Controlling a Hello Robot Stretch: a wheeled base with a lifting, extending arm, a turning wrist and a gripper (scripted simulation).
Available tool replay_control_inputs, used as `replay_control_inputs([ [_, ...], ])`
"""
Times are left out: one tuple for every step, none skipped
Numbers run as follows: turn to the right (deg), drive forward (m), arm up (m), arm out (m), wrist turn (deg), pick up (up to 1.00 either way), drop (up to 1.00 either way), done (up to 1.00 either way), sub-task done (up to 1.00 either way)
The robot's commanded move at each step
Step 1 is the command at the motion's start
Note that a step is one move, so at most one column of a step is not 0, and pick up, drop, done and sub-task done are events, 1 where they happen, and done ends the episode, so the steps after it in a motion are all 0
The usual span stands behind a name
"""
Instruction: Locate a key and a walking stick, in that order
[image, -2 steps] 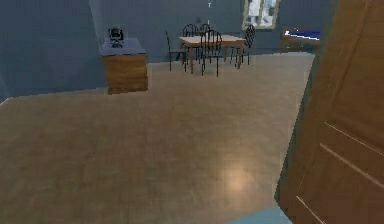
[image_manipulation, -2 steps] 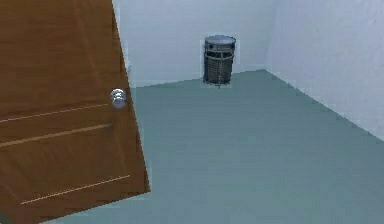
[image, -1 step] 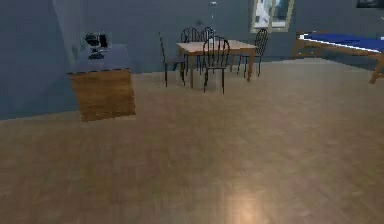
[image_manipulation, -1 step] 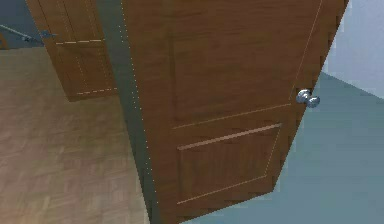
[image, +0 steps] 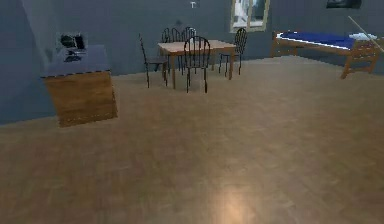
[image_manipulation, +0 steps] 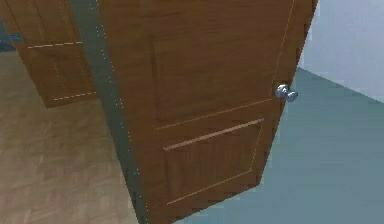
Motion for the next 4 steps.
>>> replay_control_inputs([
  [0.0,0.15,0.00,0.00,0.0,0.00,0.00,0.00,0.00],
  [18.0,0.00,0.00,0.00,0.0,0.00,0.00,0.00,0.00],
  [0.0,0.50,0.00,0.00,0.0,0.00,0.00,0.00,0.00],
  [45.0,0.00,0.00,0.00,0.0,0.00,0.00,0.00,0.00],
])
